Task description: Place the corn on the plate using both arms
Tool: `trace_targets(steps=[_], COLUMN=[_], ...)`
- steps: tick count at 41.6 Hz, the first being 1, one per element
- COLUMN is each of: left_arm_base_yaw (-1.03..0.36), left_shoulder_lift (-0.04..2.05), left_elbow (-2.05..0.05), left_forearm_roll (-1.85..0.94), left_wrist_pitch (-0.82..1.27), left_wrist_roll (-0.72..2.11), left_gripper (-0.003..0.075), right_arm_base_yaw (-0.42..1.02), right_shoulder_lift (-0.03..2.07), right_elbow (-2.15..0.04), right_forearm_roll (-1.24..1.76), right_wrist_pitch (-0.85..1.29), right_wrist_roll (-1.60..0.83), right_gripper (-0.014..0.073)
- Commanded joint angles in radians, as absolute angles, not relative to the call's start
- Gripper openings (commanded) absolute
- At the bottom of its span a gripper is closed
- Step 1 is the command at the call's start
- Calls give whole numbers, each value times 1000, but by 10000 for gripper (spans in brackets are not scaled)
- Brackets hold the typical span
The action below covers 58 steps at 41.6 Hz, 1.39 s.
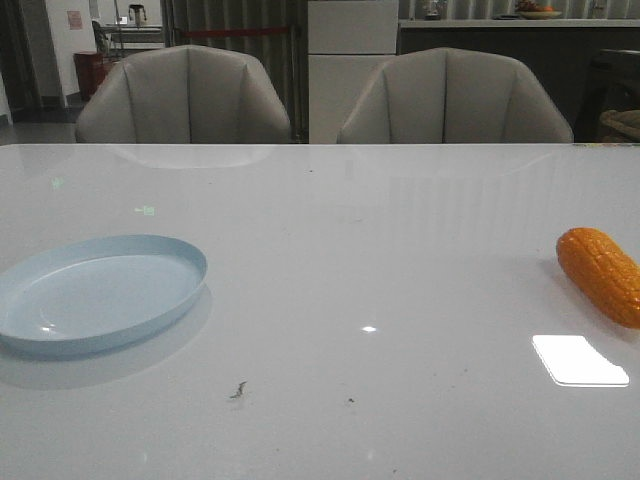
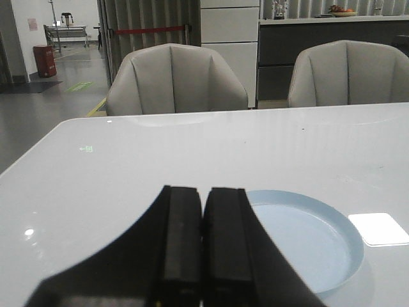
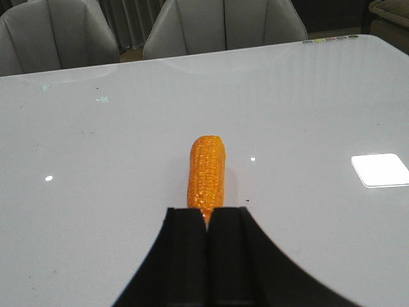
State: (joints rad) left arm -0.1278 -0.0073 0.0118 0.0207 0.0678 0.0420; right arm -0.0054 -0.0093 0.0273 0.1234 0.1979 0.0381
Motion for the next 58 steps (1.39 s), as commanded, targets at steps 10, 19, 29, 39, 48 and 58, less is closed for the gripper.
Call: trace_targets(steps=[10, 19, 29, 39, 48, 58], left_arm_base_yaw=[-136, -136, -136, -136, -136, -136], left_shoulder_lift=[-27, -27, -27, -27, -27, -4], left_elbow=[49, 49, 49, 47, -21, -247], left_forearm_roll=[17, 17, 17, 17, 17, 17], left_wrist_pitch=[-31, -31, -34, -186, -286, -90], left_wrist_roll=[35, 35, 35, 35, 35, 35], left_gripper=[94, 94, 94, 94, 94, 94], right_arm_base_yaw=[-11, -11, -11, -11, -11, -11], right_shoulder_lift=[-31, -31, -31, -31, -30, -18], right_elbow=[7, 7, 7, 7, -19, -314], right_forearm_roll=[120, 120, 120, 120, 152, 159], right_wrist_pitch=[113, 113, 113, 43, -130, 111], right_wrist_roll=[36, 36, 36, 36, 36, 36], right_gripper=[57, 57, 57, 57, 57, 57])
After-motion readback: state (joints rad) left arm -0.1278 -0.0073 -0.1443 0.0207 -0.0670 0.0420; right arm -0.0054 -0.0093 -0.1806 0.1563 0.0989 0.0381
